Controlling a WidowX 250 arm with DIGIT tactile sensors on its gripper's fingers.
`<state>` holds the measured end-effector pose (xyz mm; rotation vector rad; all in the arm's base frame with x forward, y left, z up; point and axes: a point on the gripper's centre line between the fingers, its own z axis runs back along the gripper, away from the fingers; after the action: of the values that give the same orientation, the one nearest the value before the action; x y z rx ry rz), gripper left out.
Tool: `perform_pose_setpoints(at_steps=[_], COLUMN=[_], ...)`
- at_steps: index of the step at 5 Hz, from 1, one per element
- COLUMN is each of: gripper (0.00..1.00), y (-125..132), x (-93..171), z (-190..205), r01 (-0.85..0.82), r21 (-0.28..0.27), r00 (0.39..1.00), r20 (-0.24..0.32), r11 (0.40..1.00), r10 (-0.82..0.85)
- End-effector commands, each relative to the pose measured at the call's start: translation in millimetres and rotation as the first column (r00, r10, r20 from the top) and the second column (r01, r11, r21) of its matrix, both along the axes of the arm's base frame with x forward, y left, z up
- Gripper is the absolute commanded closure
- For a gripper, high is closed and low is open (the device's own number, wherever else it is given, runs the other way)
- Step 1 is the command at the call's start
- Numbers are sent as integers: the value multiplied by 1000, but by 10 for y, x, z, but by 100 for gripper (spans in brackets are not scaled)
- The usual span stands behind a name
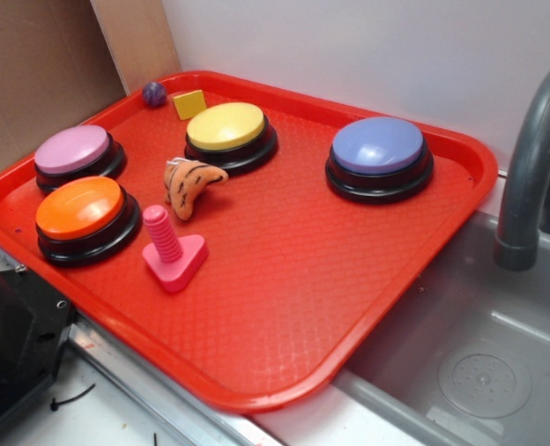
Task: Push the orange button.
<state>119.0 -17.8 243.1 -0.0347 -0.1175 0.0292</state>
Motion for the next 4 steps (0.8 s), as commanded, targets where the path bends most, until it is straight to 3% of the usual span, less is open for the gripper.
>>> perform_pose_setpoints(at_steps=[1, 2, 3, 4], gripper=[0, 0, 0, 0], y=[0, 406, 466, 482], x=[0, 320, 507, 499], z=[0, -500, -1013, -1516], r01=[0, -64, 27, 66], r21=[0, 80, 19, 21], r00=[1000, 996, 999, 997], r20=[0, -52, -27, -43], r11=[1000, 995, 999, 998], r10=[0, 68, -26, -65])
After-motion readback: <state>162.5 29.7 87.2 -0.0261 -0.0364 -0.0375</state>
